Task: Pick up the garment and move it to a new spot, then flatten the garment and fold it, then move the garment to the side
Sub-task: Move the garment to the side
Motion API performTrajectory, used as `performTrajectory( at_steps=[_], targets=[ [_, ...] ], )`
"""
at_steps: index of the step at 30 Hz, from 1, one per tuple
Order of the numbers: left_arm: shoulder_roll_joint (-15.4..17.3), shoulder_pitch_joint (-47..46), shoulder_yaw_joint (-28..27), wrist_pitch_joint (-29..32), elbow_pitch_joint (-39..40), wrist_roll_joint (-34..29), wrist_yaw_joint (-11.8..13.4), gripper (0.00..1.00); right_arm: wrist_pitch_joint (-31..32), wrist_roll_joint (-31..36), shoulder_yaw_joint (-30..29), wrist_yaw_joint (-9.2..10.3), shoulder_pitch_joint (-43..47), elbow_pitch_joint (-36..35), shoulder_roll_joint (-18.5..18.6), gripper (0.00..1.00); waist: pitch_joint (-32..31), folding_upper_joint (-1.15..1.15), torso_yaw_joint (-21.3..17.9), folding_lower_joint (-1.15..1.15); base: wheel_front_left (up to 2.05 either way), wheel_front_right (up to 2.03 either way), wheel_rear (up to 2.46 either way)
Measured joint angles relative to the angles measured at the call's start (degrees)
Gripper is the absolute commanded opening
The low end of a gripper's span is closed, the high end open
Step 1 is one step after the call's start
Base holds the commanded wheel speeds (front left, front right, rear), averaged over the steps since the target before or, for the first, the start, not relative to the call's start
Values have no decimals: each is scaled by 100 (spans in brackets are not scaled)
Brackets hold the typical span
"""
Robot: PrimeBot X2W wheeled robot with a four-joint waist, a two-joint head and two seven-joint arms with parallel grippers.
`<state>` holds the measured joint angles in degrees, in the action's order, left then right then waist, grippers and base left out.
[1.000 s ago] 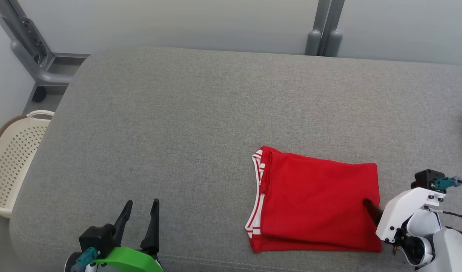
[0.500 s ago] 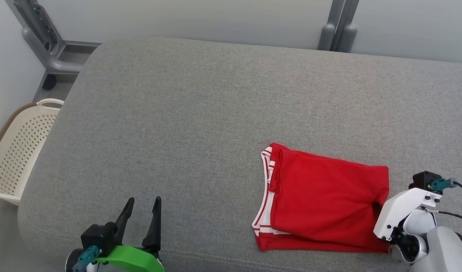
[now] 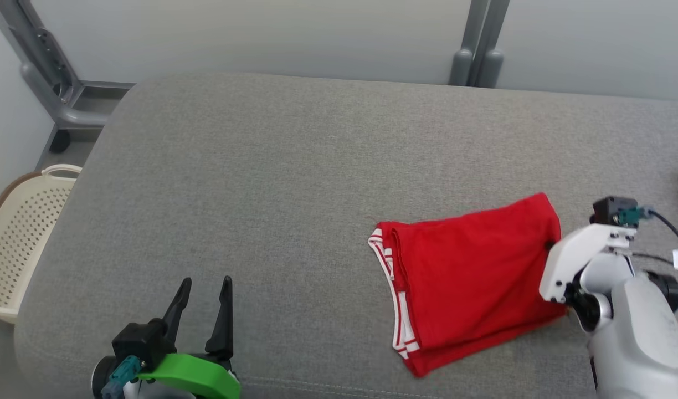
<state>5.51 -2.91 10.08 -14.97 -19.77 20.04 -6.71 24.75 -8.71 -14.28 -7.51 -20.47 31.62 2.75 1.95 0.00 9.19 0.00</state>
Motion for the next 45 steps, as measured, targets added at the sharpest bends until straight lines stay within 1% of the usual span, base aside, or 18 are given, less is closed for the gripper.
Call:
performTrajectory(
  at_steps=[3, 8, 10, 15, 18, 23, 29, 35, 36, 40, 45],
  targets=[
    [-36, -12, 34, 0, 176, -45, 26, 100, 49, 401, 94, 0, -482, 38, -4, 0, 15, 0, -145, 0, 0, 0, 0],
    [-101, -166, 94, -7, 407, -112, 90, 100, 59, 954, 201, 0, -1329, 346, -4, 0, 103, 0, -416, 0, 0, 0, 0],
    [-129, -274, 112, -7, 489, -155, 123, 100, -23, 1216, 43, 0, -1831, 597, 0, 0, 198, 0, -589, 0, 0, 0, 0],
    [-158, -462, 209, -7, 545, -215, 124, 100, -190, 1621, -253, 0, -2501, 1013, 82, 0, 426, 0, -850, 0, 0, 0, 0],
    [-158, -581, 255, -5, 552, -255, 118, 100, -271, 1881, -430, 0, -2814, 1129, 181, 0, 576, 0, -1003, 0, 0, 0, 0],
    [-129, -774, 318, -5, 599, -346, 109, 100, -344, 2119, -657, -1, -3281, 1195, 303, 0, 852, 0, -1261, 0, 0, 0, 0],
    [-119, -1050, 465, -4, 632, -374, 65, 100, -253, 2316, -894, 0, -3620, 1234, 678, 0, 1235, 0, -1510, 0, 0, 0, 0],
    [-98, -1198, 625, 4, 583, -412, 41, 100, -265, 2450, -875, 0, -3767, 1282, 1018, 0, 1551, 0, -1675, 0, 0, 0, 0],
    [-92, -1218, 680, 25, 576, -413, 32, 100, -335, 2504, -887, -1, -3810, 1295, 1139, 0, 1630, 0, -1698, 0, 0, 0, 0],
    [-63, -1362, 815, 55, 594, -447, 14, 100, -401, 2763, -1011, -1, -3993, 1269, 1463, 0, 1777, 0, -1666, 0, 0, 0, 0],
    [-20, -1429, 961, 104, 635, -453, -9, 100, -511, 3143, -1125, -1, -4101, 1245, 1792, 0, 1912, 0, -1494, 0, 0, 0, 0]
  ],
)
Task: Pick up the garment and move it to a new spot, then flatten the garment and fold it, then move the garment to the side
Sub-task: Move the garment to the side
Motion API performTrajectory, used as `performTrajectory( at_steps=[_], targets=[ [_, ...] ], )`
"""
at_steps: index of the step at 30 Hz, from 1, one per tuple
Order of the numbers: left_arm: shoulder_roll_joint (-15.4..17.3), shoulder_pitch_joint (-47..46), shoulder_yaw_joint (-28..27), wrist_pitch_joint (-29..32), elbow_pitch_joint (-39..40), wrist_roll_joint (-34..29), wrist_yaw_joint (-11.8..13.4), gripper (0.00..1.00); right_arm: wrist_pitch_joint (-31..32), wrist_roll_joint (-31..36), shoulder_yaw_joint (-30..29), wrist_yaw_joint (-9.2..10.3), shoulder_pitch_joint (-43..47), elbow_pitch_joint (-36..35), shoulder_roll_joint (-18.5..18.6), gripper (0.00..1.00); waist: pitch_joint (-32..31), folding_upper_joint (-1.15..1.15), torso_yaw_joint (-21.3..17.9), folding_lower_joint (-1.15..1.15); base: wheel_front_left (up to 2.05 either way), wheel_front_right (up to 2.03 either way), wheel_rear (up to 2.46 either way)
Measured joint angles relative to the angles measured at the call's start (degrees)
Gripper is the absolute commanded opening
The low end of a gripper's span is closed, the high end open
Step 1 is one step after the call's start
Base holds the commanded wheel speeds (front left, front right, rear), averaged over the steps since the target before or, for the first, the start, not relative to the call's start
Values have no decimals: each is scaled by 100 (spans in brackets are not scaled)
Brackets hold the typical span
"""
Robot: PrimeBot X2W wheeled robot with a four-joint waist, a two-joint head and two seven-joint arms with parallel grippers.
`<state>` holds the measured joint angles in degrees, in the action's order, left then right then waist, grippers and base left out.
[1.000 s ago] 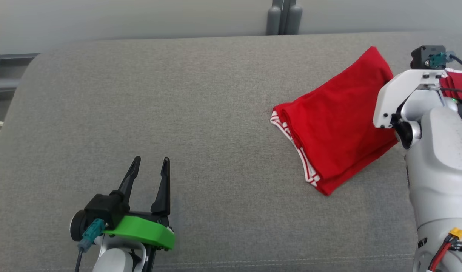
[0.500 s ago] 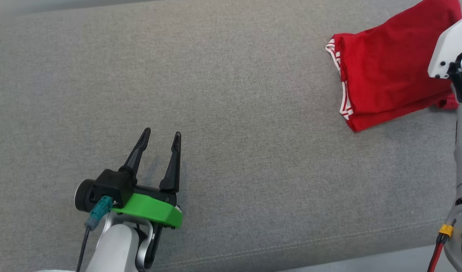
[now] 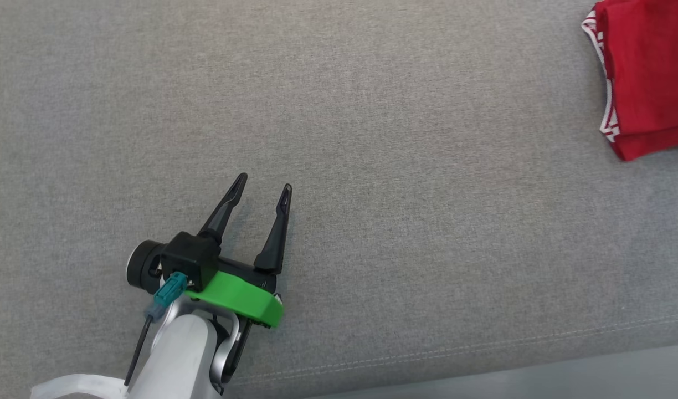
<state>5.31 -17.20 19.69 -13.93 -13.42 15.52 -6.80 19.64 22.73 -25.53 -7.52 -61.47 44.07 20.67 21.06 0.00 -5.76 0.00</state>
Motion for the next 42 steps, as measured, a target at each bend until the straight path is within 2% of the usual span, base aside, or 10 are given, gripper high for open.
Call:
performTrajectory(
  at_steps=[8, 9, 10, 20, 26, 30, 31, 32, 38, 42],
  targets=[
    [78, -20, 130, 80, 111, -2, -2, 100, -364, 569, -283, -1, 7, 189, 470, 0, 228, 0, 299, 0, 0, 0, 0],
    [83, -21, 142, 87, 131, -3, -2, 100, -396, 662, -332, -1, 20, 201, 506, 41, 266, 0, 324, 0, 0, 0, 0],
    [87, -26, 157, 94, 143, -10, -2, 100, -392, 736, -400, -1, 33, 229, 545, 100, 303, 0, 349, 0, 0, 0, 0],
    [115, -119, 266, 24, 182, -99, -2, 100, -771, 1184, -955, -1, 305, 361, 488, 100, 318, 0, 487, 0, 0, 0, 0],
    [119, -85, 143, -35, 73, -37, 110, 100, -1427, 1048, -1076, -1, 494, 519, 32, 100, -22, 0, 442, 0, 0, 0, 0],
    [59, 75, -135, -55, -102, 253, 321, 100, -2039, 656, -1067, -1, 670, 592, -485, 100, -342, 0, 408, 0, 0, 0, 0],
    [59, 75, -135, -55, -102, 253, 321, 100, -2039, 656, -1067, -1, 670, 592, -485, 100, -342, 0, 408, 0, 0, 0, 0],
    [10, 154, -278, -53, -207, 422, 432, 100, -2325, 401, -1039, -1, 824, 650, -755, 100, -522, 0, 397, 0, 0, 0, 0],
    [-93, 341, -750, 107, -468, 1076, 725, 100, -2986, -748, -759, -1, 1226, 862, -1507, 100, -1099, 0, 370, 0, 0, 0, 0],
    [-107, 403, -932, 186, -591, 1321, 812, 100, -3195, -1239, -381, -1, 1499, 873, -1669, 100, -1372, 0, 362, -1, 0, 0, 0]
  ],
)
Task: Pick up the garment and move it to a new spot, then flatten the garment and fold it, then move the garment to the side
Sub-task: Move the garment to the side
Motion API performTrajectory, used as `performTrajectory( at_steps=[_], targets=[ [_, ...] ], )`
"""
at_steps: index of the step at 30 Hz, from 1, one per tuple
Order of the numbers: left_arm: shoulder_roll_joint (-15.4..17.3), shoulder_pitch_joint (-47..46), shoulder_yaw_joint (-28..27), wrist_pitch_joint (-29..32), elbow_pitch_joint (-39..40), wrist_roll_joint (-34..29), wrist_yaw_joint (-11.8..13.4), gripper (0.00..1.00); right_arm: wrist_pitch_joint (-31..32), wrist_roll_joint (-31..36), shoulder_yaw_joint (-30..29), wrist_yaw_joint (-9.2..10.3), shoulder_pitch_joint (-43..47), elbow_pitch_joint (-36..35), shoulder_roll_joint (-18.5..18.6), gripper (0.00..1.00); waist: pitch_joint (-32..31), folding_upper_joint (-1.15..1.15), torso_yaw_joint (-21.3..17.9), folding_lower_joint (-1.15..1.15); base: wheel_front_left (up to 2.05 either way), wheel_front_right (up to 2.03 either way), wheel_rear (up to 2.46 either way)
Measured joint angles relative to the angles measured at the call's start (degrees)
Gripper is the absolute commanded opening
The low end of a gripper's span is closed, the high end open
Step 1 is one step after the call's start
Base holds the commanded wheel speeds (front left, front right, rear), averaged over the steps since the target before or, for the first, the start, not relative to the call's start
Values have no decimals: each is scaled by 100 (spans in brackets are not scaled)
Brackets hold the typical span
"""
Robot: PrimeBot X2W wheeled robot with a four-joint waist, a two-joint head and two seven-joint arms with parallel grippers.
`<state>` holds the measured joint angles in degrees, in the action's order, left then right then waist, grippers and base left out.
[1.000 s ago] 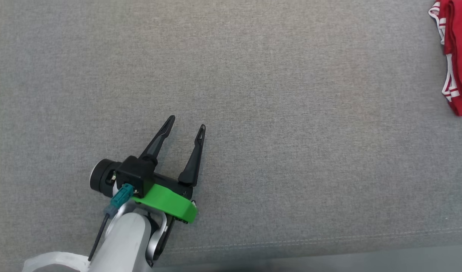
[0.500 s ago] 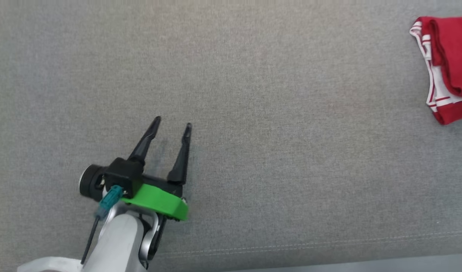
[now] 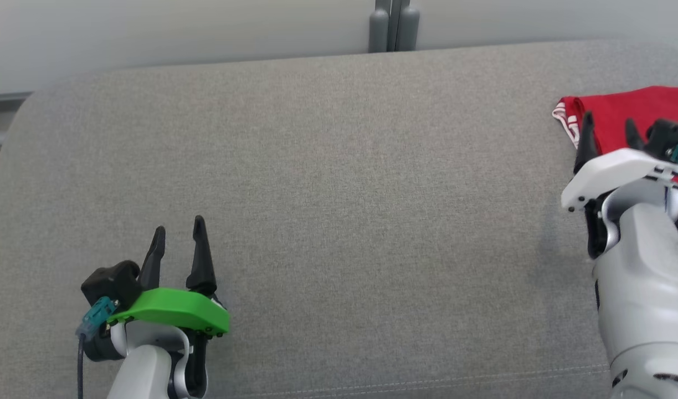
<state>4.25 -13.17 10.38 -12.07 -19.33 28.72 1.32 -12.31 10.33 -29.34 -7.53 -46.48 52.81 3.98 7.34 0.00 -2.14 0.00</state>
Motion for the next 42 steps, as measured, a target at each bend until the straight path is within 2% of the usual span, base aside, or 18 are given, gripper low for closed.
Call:
performTrajectory(
  at_steps=[3, 7, 12, 13, 16, 19, 23, 31, 42],
  targets=[
    [3, 84, -170, 42, -92, 123, 126, 100, -118, -516, 488, 0, 414, -12, -75, 100, -262, 0, 8, 0, 0, 0, 0],
    [98, 236, -325, 122, -147, 231, 263, 100, -211, -1296, 1427, 4, 956, -302, -97, 100, -584, 0, 41, 0, 0, 0, 0],
    [293, 431, -339, 141, -149, 153, 333, 100, -250, -2329, 2513, 4, 1875, -1126, -114, 100, -905, 0, 134, 0, 0, 0, 0],
    [370, 536, -312, 142, -147, 81, 358, 100, -260, -2552, 2803, 4, 2246, -1470, -111, 100, -1010, 0, 188, 0, 0, 0, 0],
    [506, 726, -225, 145, -138, -56, 379, 100, -258, -2706, 3083, 4, 2688, -1898, -119, 100, -1144, 0, 277, 0, 0, 0, 0],
    [687, 1024, -63, 107, -54, -275, 352, 100, -207, -2755, 3187, 4, 3187, -2371, -115, 100, -1289, 0, 395, 0, 0, 0, 0],
    [805, 1280, -5, -57, 78, -369, 259, 100, -30, -2669, 3097, 4, 3524, -2662, -116, 100, -1388, 0, 497, 0, 0, 0, 0],
    [818, 1614, 2, -198, 250, -368, 168, 100, 78, -2521, 2927, 4, 4085, -3025, -119, 100, -1473, 0, 625, 0, 0, 0, 0],
    [787, 1663, 18, -247, 221, -401, 189, 100, 148, -2363, 2736, 4, 4417, -3179, -118, 100, -1315, 0, 507, 0, 0, 0, 0]
  ],
)
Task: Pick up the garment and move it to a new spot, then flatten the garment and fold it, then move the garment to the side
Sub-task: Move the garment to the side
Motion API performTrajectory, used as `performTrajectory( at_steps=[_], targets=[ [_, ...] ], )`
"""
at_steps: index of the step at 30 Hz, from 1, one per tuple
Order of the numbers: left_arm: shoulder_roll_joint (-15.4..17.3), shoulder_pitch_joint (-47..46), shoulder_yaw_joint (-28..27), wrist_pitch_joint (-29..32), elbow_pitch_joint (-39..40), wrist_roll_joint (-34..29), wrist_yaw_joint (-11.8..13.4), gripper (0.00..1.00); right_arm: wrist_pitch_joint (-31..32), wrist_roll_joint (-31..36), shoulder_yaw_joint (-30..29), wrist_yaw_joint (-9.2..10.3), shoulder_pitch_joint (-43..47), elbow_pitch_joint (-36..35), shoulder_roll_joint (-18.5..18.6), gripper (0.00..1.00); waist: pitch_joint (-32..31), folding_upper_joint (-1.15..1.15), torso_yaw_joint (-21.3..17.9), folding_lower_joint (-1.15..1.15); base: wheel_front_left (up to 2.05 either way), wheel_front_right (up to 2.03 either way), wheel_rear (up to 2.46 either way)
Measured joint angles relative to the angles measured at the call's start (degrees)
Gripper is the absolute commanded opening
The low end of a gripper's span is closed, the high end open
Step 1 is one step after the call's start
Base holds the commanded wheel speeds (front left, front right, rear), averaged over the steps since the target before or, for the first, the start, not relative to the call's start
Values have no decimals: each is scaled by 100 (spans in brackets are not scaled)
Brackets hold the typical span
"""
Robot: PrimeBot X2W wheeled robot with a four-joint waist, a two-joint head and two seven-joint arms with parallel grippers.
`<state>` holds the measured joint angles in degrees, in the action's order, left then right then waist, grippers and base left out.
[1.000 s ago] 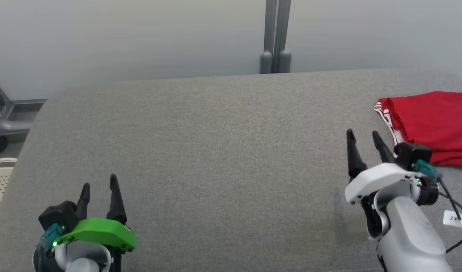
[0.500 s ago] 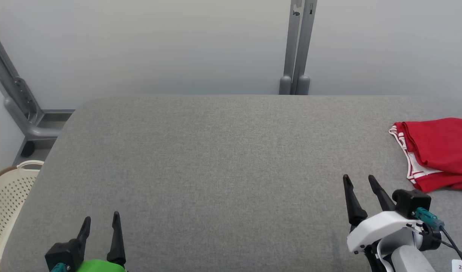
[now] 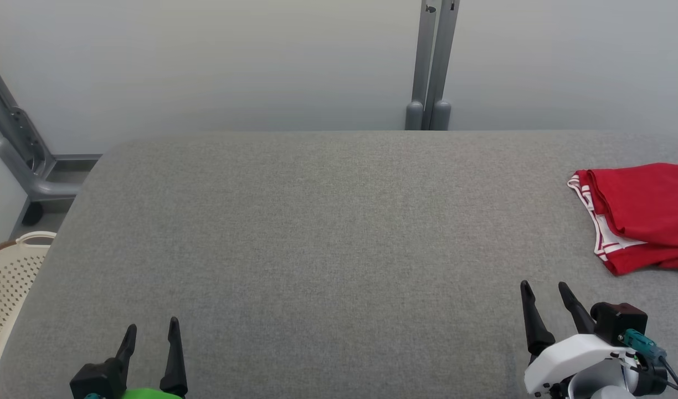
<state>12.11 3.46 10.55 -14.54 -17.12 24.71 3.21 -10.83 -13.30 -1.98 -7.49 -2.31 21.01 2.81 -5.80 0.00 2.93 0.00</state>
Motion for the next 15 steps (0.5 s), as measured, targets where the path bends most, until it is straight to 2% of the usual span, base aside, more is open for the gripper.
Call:
performTrajectory(
  at_steps=[15],
  targets=[
    [-41, -381, -151, -24, -188, 20, 26, 100, 35, 163, -68, 0, -88, -46, 3, 100, 350, 0, -224, 0, 0, 0, 0]
  ],
)
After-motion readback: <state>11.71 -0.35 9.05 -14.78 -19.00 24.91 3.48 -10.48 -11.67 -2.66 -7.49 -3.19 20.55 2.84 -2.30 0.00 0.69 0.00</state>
